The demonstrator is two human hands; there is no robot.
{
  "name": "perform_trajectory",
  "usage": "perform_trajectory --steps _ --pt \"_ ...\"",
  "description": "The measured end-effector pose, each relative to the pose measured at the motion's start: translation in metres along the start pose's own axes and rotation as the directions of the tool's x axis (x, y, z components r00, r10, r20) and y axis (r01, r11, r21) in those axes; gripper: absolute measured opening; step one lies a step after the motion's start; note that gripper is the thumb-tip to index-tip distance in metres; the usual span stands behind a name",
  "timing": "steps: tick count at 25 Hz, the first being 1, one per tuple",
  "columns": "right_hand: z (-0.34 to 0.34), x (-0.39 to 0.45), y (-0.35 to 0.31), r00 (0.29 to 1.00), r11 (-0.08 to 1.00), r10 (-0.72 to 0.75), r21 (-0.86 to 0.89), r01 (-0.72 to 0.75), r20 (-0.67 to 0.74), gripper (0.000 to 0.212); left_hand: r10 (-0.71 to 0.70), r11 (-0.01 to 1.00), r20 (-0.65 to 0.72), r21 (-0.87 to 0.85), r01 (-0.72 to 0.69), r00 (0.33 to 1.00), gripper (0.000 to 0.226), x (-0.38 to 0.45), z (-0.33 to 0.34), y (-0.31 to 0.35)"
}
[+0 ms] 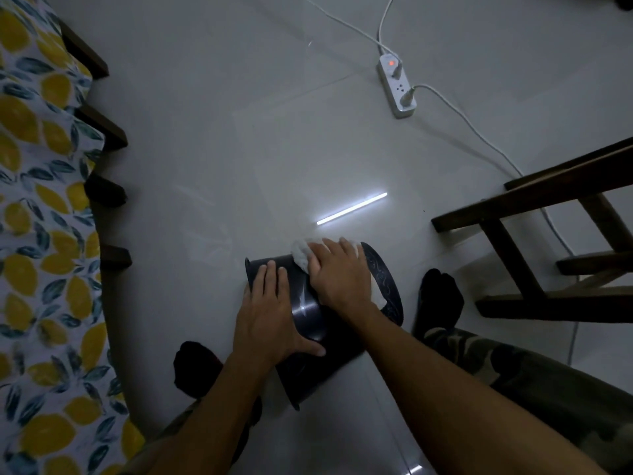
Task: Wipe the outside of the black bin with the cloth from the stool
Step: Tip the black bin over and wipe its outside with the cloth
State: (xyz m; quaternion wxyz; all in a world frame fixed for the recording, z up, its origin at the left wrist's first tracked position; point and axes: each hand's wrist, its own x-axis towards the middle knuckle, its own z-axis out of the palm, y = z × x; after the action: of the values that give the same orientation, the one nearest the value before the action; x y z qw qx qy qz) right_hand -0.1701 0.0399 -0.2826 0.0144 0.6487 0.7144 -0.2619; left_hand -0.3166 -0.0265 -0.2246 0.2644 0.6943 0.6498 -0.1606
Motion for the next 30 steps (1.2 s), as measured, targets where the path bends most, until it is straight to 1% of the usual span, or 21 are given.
perform_trajectory --steps 2,3,5,6,8,9,11,13,15,17,19,21,23,25,26,28,30 --pt "-0.005 0.006 0.005 0.999 1.000 -0.004 0.021 0.005 -0.033 0.050 -0.008 1.000 0.012 -0.024 0.008 1.000 0.166 0.004 -0.007 0.001" --pt "-0.006 -0.005 0.010 0.996 0.999 -0.016 0.046 0.020 -0.083 0.048 -0.012 0.999 0.021 -0.030 0.012 1.000 0.166 0.006 -0.011 0.000" --pt "0.003 -0.057 0.022 0.981 0.992 -0.038 0.112 0.060 -0.189 0.045 -0.025 0.998 0.029 -0.055 0.026 0.999 0.169 0.012 -0.014 -0.003" --pt "0.011 -0.094 0.028 0.977 0.989 -0.047 0.128 0.075 -0.209 0.047 -0.023 0.997 0.035 -0.070 0.026 0.999 0.169 0.015 -0.012 -0.006" --pt "0.030 -0.160 0.033 0.984 0.990 -0.066 0.113 0.086 -0.168 0.052 -0.005 0.998 0.017 -0.069 0.006 1.000 0.167 0.014 -0.006 -0.008" --pt "0.037 -0.178 0.034 0.986 0.992 -0.072 0.088 0.086 -0.154 0.053 0.001 0.998 -0.006 -0.064 -0.001 1.000 0.165 0.012 -0.002 -0.008" --pt "0.044 -0.176 0.034 0.981 0.991 -0.123 0.043 0.130 -0.147 0.051 0.011 0.998 -0.050 -0.064 -0.014 0.999 0.158 0.008 0.004 -0.007" --pt "0.035 -0.153 0.034 0.955 0.965 -0.262 -0.025 0.261 -0.141 0.048 0.017 0.997 -0.075 -0.080 -0.023 0.997 0.151 0.008 0.006 -0.006" --pt "0.024 -0.132 0.037 0.908 0.915 -0.403 -0.092 0.394 -0.117 0.046 0.015 0.996 -0.081 -0.082 -0.022 0.997 0.149 0.009 0.002 -0.006" --pt "0.021 -0.126 0.041 0.883 0.881 -0.463 -0.151 0.448 -0.081 0.046 0.021 0.997 -0.071 -0.067 -0.026 0.997 0.152 0.011 0.001 -0.008" --pt "0.020 -0.122 0.040 0.873 0.869 -0.482 -0.174 0.464 -0.080 0.047 0.030 0.998 -0.059 -0.055 -0.033 0.998 0.151 0.012 0.007 -0.009" --pt "0.021 -0.110 0.027 0.883 0.884 -0.458 -0.163 0.438 -0.108 0.050 0.033 0.998 -0.064 -0.053 -0.036 0.997 0.143 0.011 0.016 -0.011" --pt "0.022 -0.088 0.004 0.922 0.936 -0.351 -0.078 0.342 -0.166 0.049 0.050 0.997 -0.071 -0.051 -0.054 0.996 0.137 0.009 0.021 -0.011" --pt "0.017 -0.060 -0.020 0.962 0.973 -0.213 0.053 0.224 -0.170 0.041 0.058 0.998 -0.060 -0.036 -0.060 0.997 0.148 0.008 0.018 -0.009" --pt "0.013 -0.045 -0.027 0.974 0.979 -0.170 0.082 0.184 -0.148 0.038 0.054 0.997 -0.058 -0.044 -0.057 0.997 0.156 0.008 0.014 -0.009" --pt "0.003 -0.015 -0.029 0.987 0.986 -0.136 0.085 0.143 -0.081 0.038 0.027 0.997 -0.053 -0.071 -0.031 0.998 0.167 0.012 0.006 -0.010" --pt "-0.006 0.010 -0.020 0.996 0.996 -0.079 0.044 0.081 -0.026 0.041 0.006 0.998 -0.018 -0.069 -0.007 1.000 0.170 0.017 0.001 -0.012"
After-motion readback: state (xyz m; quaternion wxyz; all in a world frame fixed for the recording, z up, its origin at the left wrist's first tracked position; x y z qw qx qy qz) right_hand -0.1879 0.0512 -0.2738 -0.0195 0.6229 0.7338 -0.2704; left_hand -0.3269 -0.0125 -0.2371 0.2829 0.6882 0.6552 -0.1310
